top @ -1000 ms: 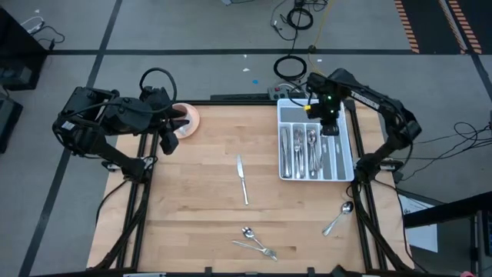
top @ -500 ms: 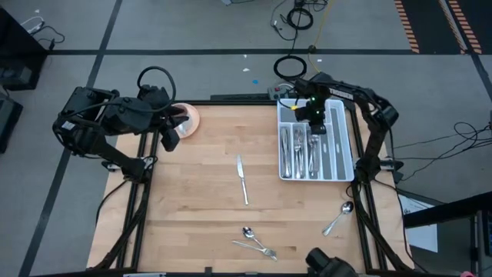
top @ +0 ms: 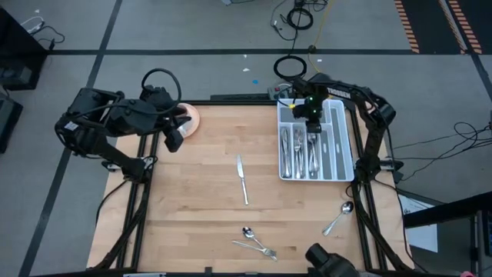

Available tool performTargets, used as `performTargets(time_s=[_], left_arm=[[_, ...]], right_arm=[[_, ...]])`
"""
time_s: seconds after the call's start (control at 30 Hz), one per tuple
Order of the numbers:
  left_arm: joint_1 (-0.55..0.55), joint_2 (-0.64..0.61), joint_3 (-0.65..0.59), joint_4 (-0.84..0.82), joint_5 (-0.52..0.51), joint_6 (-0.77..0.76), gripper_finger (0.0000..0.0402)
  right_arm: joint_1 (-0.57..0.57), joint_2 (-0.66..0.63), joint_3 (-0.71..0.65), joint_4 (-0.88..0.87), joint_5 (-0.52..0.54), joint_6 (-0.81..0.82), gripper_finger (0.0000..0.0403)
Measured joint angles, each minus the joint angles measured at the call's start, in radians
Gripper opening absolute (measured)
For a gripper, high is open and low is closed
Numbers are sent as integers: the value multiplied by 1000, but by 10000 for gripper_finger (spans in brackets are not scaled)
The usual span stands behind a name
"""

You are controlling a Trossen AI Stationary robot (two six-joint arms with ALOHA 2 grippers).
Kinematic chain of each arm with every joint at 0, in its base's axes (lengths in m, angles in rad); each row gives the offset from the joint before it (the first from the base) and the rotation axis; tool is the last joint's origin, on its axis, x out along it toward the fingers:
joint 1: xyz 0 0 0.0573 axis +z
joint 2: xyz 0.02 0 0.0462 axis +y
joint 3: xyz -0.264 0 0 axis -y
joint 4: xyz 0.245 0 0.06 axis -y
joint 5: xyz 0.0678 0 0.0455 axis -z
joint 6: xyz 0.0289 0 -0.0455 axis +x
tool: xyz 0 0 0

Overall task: Sort silverware
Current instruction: Put the silver spoon into the white cutlery tray, then put the silver fork into the white cutlery tray

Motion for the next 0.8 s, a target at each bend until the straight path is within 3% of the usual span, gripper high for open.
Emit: performTargets(time_s=[0.2, 0.33, 0.43, 0.63, 0.8], left_arm=[[0, 5, 0, 0, 0, 0, 116], [0, 6, 0, 0, 0, 0, 116], [0, 6, 0, 0, 0, 9, 116], [0, 6, 0, 0, -1, 33, 116], [0, 6, 0, 0, -3, 56, 116]], right_arm=[[1, -112, 0, -17, 40, 26, 200], [33, -293, 0, -19, -18, 62, 209], [104, -451, 1, -15, -114, 201, 205], [413, -660, 1, 24, -133, 614, 212], [790, -658, 1, 114, 6, 876, 214]])
